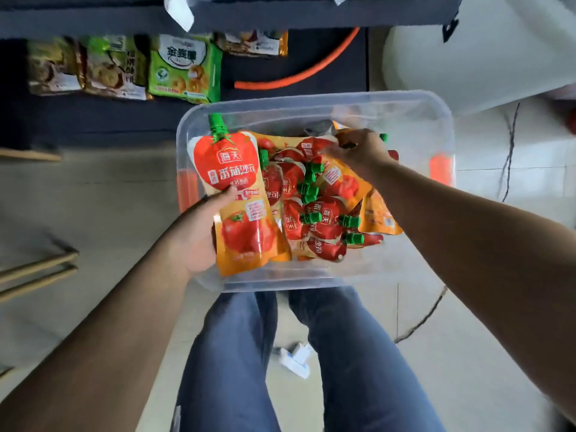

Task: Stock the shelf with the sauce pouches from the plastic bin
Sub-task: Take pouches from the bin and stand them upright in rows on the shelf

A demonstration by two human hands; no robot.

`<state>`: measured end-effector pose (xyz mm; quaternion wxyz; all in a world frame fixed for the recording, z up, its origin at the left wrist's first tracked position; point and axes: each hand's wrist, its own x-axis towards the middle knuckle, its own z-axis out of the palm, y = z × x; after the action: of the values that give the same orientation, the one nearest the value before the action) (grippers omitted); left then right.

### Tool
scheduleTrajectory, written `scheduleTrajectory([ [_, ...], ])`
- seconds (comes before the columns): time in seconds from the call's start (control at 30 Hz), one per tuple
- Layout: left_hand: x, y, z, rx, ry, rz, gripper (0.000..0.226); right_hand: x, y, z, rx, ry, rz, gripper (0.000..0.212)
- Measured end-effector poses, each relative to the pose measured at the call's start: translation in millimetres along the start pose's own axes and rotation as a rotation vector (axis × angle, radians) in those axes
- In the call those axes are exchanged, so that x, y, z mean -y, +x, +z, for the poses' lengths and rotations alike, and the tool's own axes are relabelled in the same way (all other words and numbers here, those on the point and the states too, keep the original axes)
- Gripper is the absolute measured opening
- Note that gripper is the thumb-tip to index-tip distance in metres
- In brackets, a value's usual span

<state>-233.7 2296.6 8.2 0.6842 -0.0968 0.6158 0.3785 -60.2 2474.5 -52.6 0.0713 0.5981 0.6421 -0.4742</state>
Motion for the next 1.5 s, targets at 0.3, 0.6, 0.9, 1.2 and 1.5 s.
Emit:
scheduleTrajectory([
  [0.3,-19.0,-7.8,-2.5,-0.067,0.060,0.162,0.038,45.1,-29.8,-21.1,-0.144,-0.185,-0.346,0.034],
  [0.6,-83.4,-107.4,30.9,-0.013,0.394,0.484,0.077,145.7,-168.3,-167.1,0.018,-0.098,-0.507,0.037],
  [0.9,-118.2,-263.7,95.0,0.243,0.506,0.743,0.094,246.0,-284.5,-254.4,0.215,0.212,-0.655,0.042],
  [1.2,-128.5,-363.5,107.0,0.087,0.328,0.902,0.081,334.3,-351.9,-239.8,0.074,0.528,-0.677,0.044],
  [1.5,-160.7,-449.0,26.4,-0.116,0.099,1.205,0.034,402.9,-424.5,-172.0,0.173,0.655,-0.757,0.082],
])
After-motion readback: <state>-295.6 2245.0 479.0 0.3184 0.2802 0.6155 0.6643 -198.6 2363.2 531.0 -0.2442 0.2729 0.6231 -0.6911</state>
